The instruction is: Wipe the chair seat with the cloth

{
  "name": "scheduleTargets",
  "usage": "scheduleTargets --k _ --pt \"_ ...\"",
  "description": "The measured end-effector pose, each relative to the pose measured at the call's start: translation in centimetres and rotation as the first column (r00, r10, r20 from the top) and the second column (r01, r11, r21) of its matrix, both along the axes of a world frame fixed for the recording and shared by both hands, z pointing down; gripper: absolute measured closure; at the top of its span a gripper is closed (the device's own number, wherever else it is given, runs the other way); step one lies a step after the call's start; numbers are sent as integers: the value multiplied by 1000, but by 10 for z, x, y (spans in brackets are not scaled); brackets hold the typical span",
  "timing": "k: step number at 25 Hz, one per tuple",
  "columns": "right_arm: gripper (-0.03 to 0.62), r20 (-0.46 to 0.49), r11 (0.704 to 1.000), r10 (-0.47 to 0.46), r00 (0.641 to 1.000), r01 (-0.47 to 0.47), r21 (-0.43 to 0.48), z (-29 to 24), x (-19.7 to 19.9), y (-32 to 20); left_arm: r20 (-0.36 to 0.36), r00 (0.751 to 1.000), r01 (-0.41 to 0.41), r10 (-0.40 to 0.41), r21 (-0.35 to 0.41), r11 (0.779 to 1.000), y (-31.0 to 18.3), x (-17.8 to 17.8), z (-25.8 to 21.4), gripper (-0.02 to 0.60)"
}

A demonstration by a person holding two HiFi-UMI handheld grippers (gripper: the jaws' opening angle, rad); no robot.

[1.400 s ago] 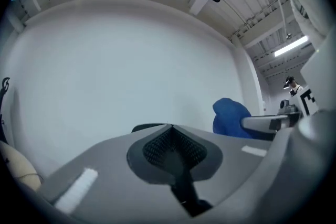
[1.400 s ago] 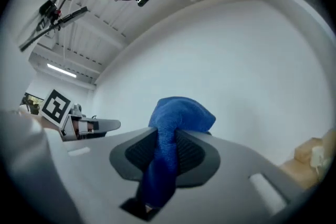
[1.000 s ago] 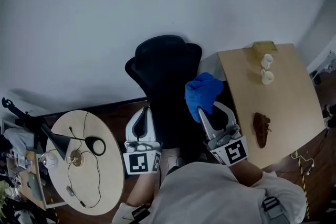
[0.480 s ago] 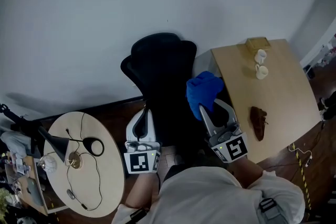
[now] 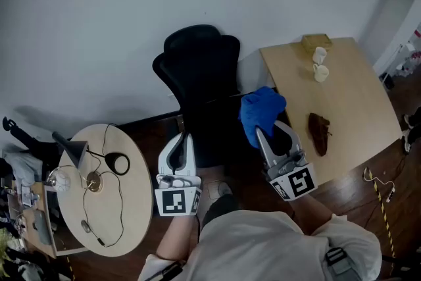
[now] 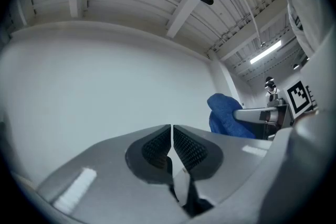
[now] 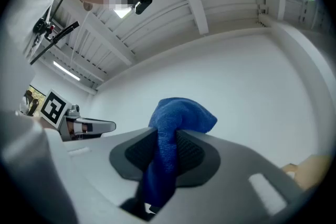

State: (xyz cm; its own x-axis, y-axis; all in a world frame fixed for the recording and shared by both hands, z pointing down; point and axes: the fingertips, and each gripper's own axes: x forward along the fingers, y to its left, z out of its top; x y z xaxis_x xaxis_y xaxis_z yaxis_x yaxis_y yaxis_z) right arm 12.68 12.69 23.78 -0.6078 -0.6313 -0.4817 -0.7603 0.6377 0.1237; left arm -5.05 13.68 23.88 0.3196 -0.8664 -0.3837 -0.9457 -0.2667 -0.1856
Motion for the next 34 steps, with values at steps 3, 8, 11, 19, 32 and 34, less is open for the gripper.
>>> scheduleTargets --k 3,8,11,19,32,34 --pt "500 -7 1000 -20 1000 20 14 14 29 61 -9 1000 18 -17 18 1000 62 28 9 541" --pt "502 -5 999 -37 999 37 -9 47 78 148 -14 1000 20 -19 11 1000 153 81 38 538" --pt "502 2 999 -45 999 45 -8 50 96 198 -9 1000 4 -4 14 1000 204 105 39 538" --pt "502 7 999 -38 999 38 19 49 110 267 -13 1000 -25 26 46 999 270 126 39 537" --pt "502 20 999 -38 999 38 12 49 91 293 79 997 3 1 -53 999 296 98 70 547" --pt "502 19 999 -38 999 37 18 48 90 297 2 1000 -22 22 31 999 301 98 54 543"
